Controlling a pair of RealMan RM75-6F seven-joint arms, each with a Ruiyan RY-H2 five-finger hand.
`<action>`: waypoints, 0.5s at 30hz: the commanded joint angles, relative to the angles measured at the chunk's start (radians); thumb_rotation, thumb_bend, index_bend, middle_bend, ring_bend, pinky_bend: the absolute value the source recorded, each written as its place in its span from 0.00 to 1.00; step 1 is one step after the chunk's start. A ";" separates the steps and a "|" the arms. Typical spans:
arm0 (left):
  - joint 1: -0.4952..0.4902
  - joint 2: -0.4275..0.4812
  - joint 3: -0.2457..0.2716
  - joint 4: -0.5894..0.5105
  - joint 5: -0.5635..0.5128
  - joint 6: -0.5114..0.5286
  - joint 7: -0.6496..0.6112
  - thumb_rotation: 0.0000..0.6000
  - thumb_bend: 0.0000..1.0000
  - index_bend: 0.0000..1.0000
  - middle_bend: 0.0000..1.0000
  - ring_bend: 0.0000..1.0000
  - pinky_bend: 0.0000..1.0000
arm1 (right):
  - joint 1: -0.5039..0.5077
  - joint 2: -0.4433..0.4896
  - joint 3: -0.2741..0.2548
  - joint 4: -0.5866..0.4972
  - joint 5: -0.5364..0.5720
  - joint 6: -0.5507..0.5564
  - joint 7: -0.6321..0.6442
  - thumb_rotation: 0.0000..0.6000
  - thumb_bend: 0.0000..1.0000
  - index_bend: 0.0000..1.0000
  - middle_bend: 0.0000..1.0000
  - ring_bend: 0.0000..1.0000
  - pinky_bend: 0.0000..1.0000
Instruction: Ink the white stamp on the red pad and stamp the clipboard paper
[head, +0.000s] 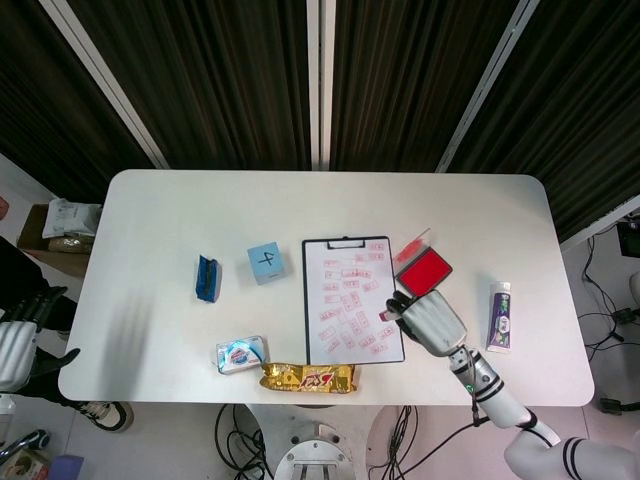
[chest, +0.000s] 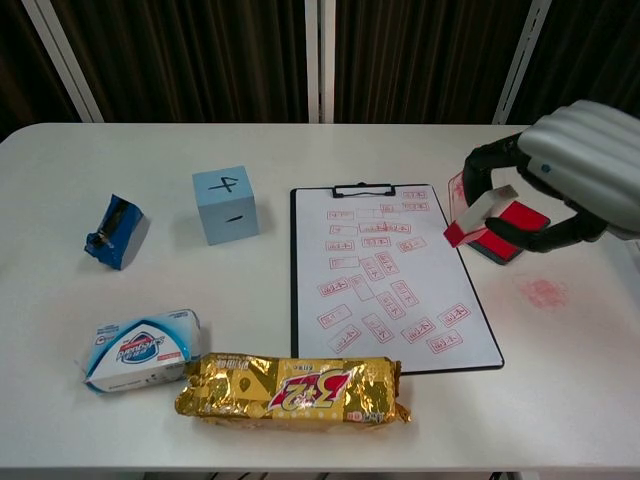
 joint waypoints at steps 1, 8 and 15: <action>-0.002 0.000 0.001 -0.004 0.004 0.000 0.005 1.00 0.00 0.14 0.16 0.16 0.29 | -0.038 0.060 0.022 -0.048 -0.013 0.073 0.010 1.00 0.46 1.00 0.90 0.87 1.00; -0.009 0.001 0.005 -0.022 0.012 -0.009 0.025 1.00 0.00 0.14 0.16 0.16 0.29 | -0.080 0.085 0.004 0.021 0.053 0.035 0.028 1.00 0.46 1.00 0.90 0.87 1.00; -0.015 -0.006 0.009 -0.031 0.015 -0.019 0.039 1.00 0.00 0.14 0.16 0.16 0.29 | -0.091 0.035 -0.022 0.151 0.119 -0.079 0.032 1.00 0.46 1.00 0.90 0.87 1.00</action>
